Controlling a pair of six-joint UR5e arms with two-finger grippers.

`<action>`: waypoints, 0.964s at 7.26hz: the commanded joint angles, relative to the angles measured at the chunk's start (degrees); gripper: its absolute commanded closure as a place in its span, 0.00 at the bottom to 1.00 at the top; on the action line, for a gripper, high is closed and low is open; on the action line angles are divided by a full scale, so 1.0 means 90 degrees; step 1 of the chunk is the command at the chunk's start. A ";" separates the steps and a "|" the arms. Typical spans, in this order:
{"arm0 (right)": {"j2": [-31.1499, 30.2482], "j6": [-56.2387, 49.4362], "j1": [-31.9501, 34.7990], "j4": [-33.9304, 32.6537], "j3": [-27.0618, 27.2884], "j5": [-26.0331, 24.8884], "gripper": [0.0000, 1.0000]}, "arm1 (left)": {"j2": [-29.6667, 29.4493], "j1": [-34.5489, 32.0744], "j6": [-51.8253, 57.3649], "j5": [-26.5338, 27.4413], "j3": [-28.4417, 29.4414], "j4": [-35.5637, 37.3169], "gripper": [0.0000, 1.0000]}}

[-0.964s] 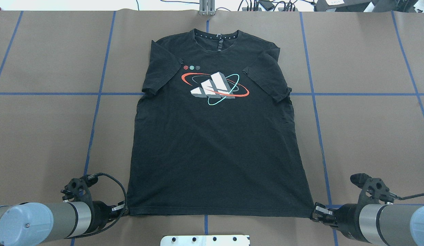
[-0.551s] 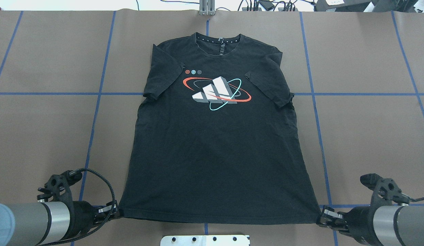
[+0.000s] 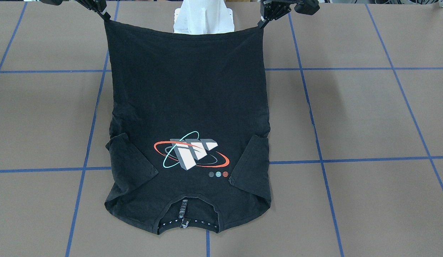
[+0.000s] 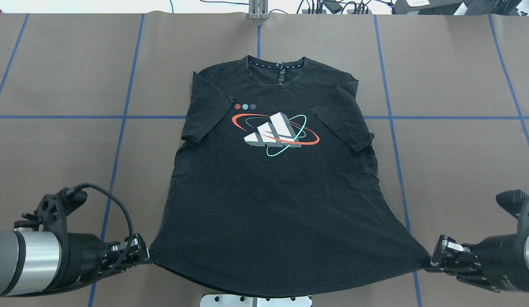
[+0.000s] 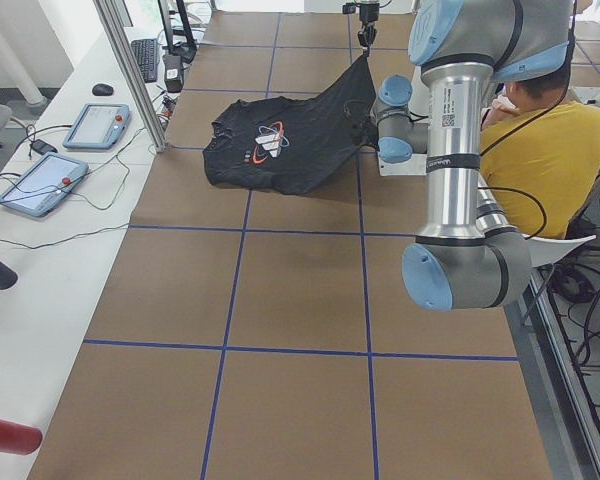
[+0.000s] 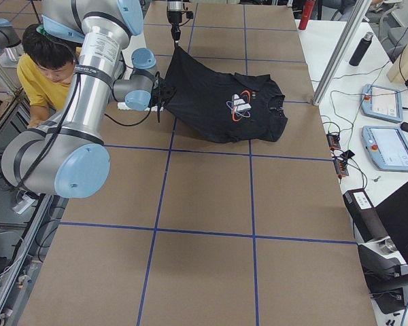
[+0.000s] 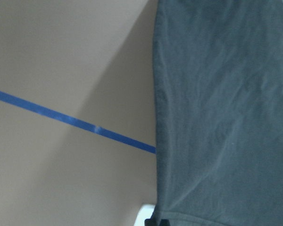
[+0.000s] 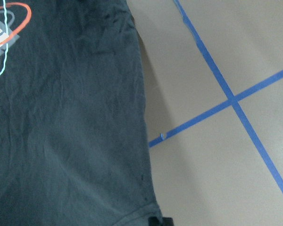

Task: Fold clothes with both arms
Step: 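Lift both hem corners and fold them toward the collar with both grippers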

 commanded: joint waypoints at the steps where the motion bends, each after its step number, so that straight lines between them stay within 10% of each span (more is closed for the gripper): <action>1: 0.2079 -0.0953 0.1106 -0.2936 -0.0169 0.0157 1.00 | -0.0907 -0.1037 0.0206 -0.0254 0.0604 0.0030 1.00; 3: 0.4593 -0.2477 0.2209 -0.5925 -0.1082 0.0303 1.00 | -0.1748 -0.2061 0.1014 -0.0506 0.1853 0.0030 1.00; 7: 0.6706 -0.4248 0.3716 -0.5895 -0.4555 0.0704 1.00 | -0.3349 -0.3421 0.1818 -0.0645 0.4372 -0.0116 1.00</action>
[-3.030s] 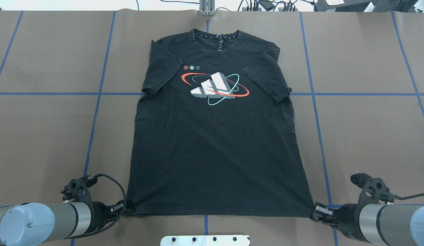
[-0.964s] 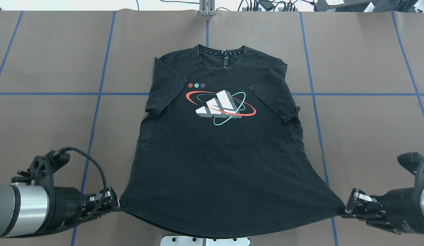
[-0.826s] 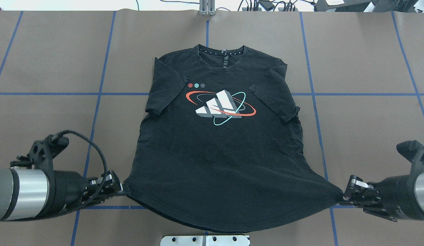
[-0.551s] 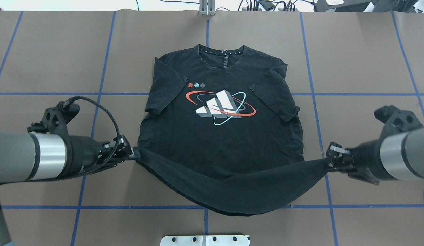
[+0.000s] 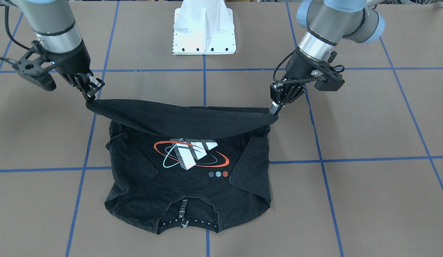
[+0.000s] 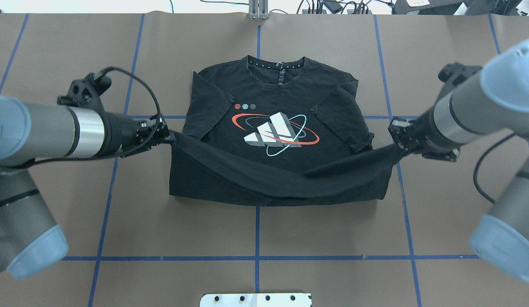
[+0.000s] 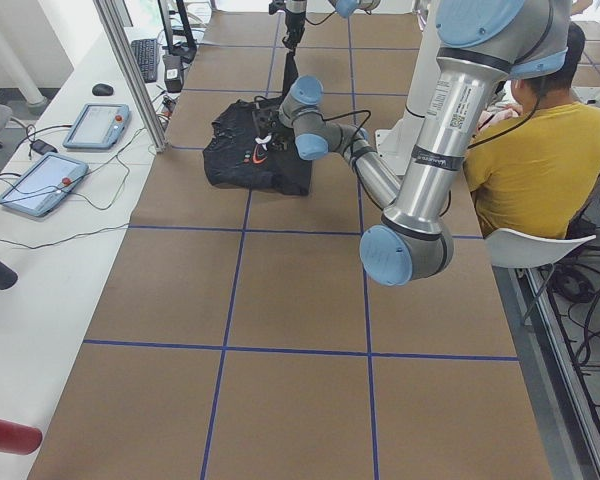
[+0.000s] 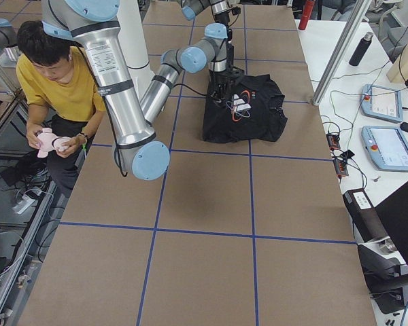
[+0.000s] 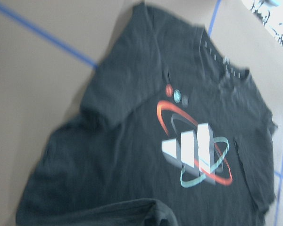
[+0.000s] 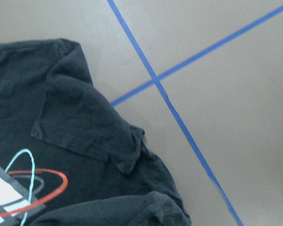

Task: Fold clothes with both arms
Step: 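Lift both hem corners and fold them toward the collar with both grippers, then lay the hem down at the collar and open both grippers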

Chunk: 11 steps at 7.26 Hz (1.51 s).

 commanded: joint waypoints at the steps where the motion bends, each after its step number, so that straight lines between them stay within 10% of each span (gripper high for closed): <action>1: 0.1018 -0.0773 0.0528 0.0040 -0.1674 0.0049 1.00 | -0.0616 -0.0510 0.0318 -0.0007 0.1156 -0.0300 1.00; 9: 0.1117 -0.0815 0.0521 0.3078 -0.4198 0.0127 1.00 | -0.1613 -0.0659 0.0535 0.0061 0.3833 -0.2040 0.93; 10: 0.1195 -0.0824 0.0511 0.3097 -0.4363 0.0137 1.00 | -0.1633 -0.0659 0.0535 0.0071 0.4038 -0.2196 0.84; 11: 0.1206 -0.0834 0.0511 0.3378 -0.4568 0.0117 1.00 | -0.1642 -0.0659 0.0573 0.0254 0.4331 -0.2439 0.49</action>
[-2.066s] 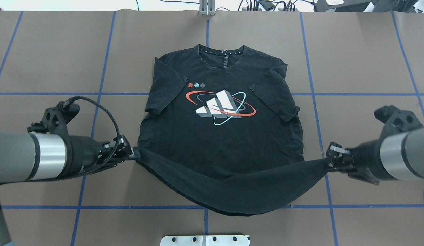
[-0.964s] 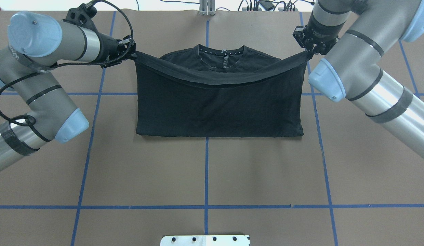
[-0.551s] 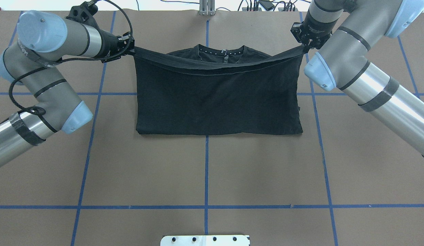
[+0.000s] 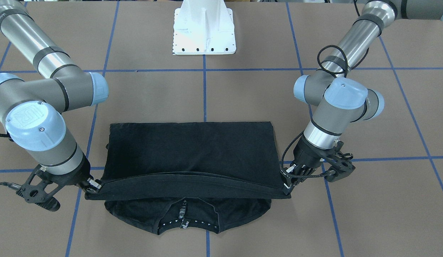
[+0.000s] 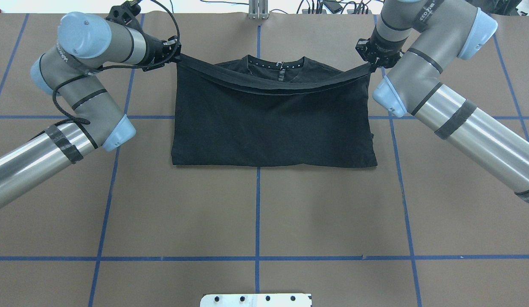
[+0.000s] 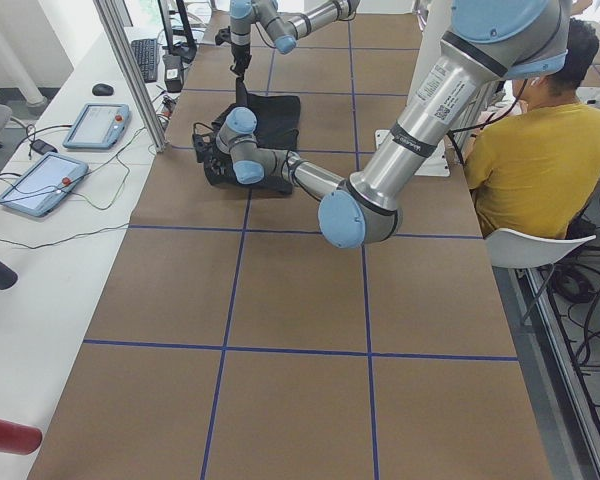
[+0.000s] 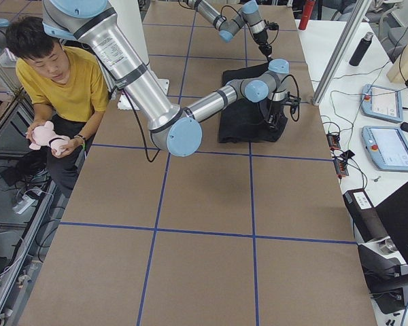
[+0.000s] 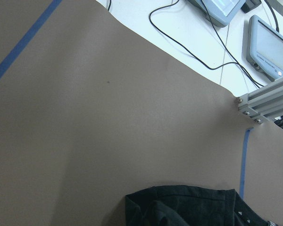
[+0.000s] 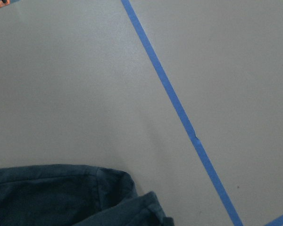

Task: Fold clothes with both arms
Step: 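Lay the hem down at the collar and open both grippers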

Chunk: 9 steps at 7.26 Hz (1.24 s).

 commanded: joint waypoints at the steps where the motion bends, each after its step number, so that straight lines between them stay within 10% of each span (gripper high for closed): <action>1: 0.0038 0.0017 -0.0021 0.0713 -0.0426 -0.0012 0.14 | -0.0027 0.0000 0.0040 0.0166 0.0399 -0.0379 0.35; 4: 0.0028 0.0808 -0.0011 0.1109 -0.0302 0.0008 0.02 | -0.0028 0.0000 0.0030 0.0166 0.0390 -0.0390 0.35; 7: -0.1782 0.2717 -0.0730 0.1592 0.2055 -0.0322 0.03 | -0.0018 0.0000 0.0050 0.0166 0.0351 -0.0400 0.35; 9: -0.2965 0.3541 -0.1540 0.3181 0.2364 -0.1179 0.04 | -0.0027 0.0000 0.0040 0.0166 0.0351 -0.0371 0.35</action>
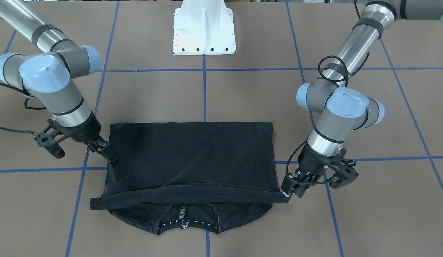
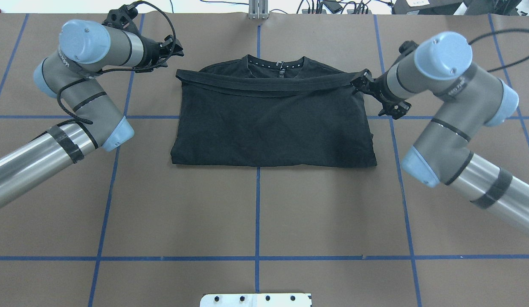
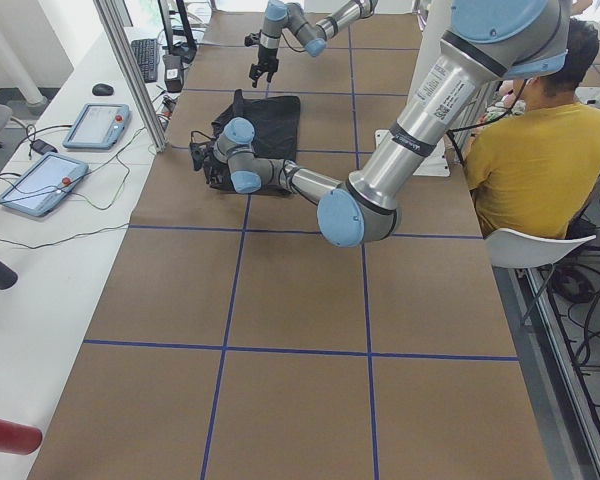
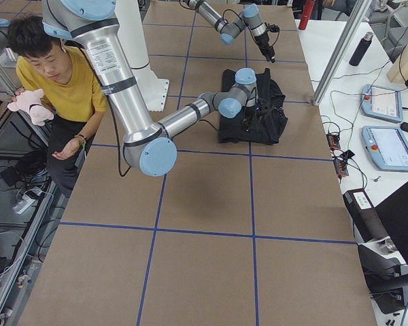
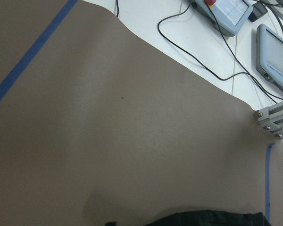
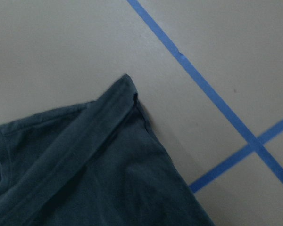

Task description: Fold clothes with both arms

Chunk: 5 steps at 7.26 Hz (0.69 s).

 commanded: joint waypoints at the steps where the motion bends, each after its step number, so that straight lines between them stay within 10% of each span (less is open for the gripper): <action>1: -0.0843 0.0545 -0.0628 0.1060 0.0283 -0.0550 0.04 | -0.0010 0.0000 -0.0007 0.0000 -0.0011 0.0028 0.35; 5: -0.1566 0.0615 -0.1273 0.1071 0.0839 -0.0784 0.12 | -0.0049 0.0010 -0.0007 0.0010 -0.0011 0.0067 0.34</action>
